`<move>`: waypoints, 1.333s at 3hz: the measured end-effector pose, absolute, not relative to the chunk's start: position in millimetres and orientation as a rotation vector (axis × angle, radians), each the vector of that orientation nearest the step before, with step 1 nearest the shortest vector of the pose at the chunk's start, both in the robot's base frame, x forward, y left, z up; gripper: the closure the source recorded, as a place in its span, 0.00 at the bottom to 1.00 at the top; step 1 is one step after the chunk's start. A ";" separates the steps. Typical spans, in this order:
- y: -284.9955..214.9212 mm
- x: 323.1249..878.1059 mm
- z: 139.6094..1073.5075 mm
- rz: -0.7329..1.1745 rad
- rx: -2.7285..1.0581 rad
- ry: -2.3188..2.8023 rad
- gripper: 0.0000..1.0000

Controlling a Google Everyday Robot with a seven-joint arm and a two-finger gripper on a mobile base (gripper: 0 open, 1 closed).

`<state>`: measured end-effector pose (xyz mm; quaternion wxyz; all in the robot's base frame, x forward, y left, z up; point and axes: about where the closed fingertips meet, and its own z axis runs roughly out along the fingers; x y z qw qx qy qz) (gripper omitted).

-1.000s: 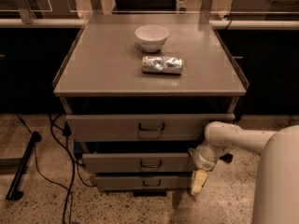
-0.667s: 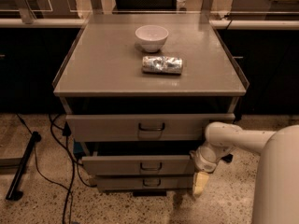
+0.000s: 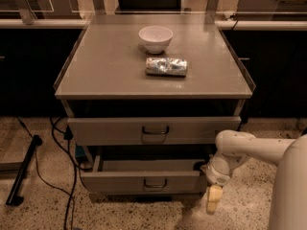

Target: Open middle drawer

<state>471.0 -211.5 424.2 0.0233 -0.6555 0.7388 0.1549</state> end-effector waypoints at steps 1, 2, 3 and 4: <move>-222.3 437.5 432.7 0.517 -2.040 2.333 0.00; -231.8 400.2 438.4 0.580 -2.058 2.387 0.00; -244.7 369.1 447.2 0.639 -2.098 2.441 0.00; -245.0 366.3 447.5 0.650 -2.104 2.445 0.00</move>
Offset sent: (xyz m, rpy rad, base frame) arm -0.1180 -0.0333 0.0254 -0.0594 0.2100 -0.0137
